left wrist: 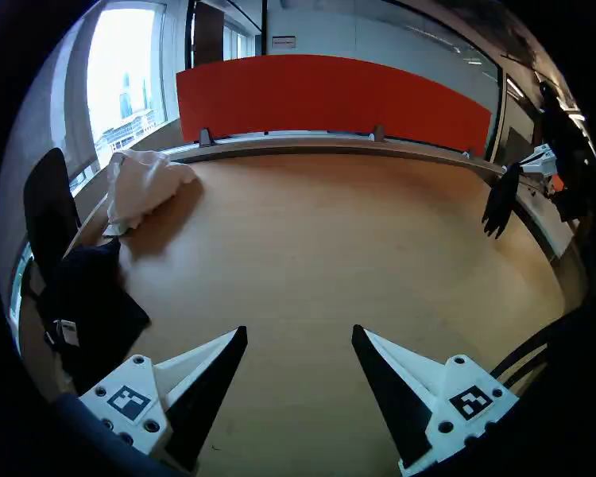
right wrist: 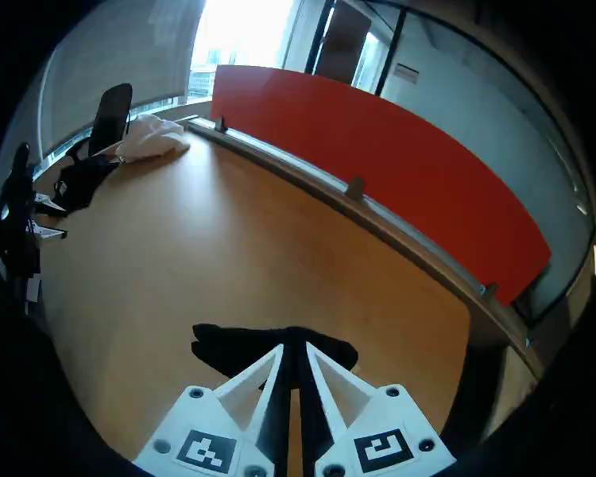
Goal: Fold towel
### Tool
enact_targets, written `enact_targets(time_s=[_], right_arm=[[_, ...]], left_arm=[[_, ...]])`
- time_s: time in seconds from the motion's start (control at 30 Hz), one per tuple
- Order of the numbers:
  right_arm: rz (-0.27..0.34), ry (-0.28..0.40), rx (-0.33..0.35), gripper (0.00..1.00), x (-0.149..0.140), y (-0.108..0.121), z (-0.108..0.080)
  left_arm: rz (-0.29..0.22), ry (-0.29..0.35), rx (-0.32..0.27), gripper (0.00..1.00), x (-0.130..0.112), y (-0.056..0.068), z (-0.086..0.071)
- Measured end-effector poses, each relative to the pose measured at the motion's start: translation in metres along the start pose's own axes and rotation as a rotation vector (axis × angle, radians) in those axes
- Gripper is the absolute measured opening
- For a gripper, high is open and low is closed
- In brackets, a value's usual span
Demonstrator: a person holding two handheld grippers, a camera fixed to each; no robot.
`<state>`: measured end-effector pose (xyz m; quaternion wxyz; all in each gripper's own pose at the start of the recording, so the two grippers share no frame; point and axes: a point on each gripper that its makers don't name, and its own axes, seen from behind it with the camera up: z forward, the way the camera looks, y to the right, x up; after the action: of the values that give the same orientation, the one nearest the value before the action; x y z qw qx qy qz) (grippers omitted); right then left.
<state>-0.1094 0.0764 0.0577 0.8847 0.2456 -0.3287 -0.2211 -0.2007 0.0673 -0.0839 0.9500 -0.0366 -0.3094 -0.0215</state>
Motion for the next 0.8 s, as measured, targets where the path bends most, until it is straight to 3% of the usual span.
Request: enact_targets(time_s=[0.8], right_arm=[[0.04,-0.088,-0.084,0.05,-0.056,0.077,-0.015]], left_arm=[[0.021,-0.013,0.003,0.98,0.003,0.013,0.001]])
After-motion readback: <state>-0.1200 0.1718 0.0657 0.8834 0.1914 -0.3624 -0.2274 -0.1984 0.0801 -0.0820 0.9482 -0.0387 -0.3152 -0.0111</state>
